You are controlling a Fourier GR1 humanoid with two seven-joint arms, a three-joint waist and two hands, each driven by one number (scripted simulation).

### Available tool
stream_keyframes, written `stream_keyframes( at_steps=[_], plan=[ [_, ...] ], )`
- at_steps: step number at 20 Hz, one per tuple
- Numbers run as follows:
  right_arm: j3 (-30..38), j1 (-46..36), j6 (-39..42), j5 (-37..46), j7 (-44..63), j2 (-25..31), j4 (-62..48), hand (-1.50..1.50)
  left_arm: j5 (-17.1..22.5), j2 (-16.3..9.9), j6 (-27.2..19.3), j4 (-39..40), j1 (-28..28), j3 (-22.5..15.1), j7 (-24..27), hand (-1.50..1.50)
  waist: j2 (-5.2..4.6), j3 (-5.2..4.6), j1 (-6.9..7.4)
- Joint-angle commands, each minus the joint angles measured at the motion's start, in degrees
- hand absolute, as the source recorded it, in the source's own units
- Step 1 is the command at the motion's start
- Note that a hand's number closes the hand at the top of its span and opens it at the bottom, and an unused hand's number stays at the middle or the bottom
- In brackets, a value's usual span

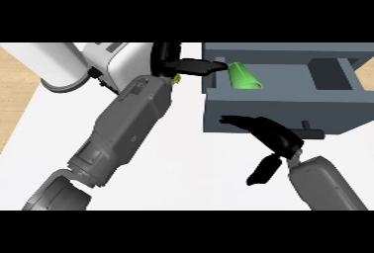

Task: Pick up the cup, place it into the drawer and close the drawer

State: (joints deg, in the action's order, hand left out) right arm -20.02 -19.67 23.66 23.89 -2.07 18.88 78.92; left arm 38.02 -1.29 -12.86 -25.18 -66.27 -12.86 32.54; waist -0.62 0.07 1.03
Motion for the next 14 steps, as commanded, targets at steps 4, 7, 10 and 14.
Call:
stream_keyframes(
  at_steps=[4,7,10,14],
  plan=[
    [-0.01,-8.97,-10.29,8.72,-10.19,-4.79,-27.62,1.5,0.54,-1.73,2.73,-4.5,4.49,0.68,0.09,-1.5,-0.37,0.11,3.35],
    [4.01,-15.95,-10.47,7.58,-13.21,-4.48,-35.62,1.5,0.48,-4.22,3.45,-7.53,7.82,0.52,-0.85,-1.5,-0.13,0.1,4.34],
    [8.77,-19.34,-12.45,5.19,-18.5,-2.73,-40.14,1.5,0.36,-6.58,6.37,-9.23,10.45,-0.25,-2.23,-1.5,-0.35,0.18,5.61],
    [14.26,-26.35,-13.87,2.92,-21.4,0.07,-45.61,1.5,0.81,-6.14,7.74,-11.65,12.37,-0.36,-1.64,-1.5,-1.0,0.24,6.94]
  ],
)
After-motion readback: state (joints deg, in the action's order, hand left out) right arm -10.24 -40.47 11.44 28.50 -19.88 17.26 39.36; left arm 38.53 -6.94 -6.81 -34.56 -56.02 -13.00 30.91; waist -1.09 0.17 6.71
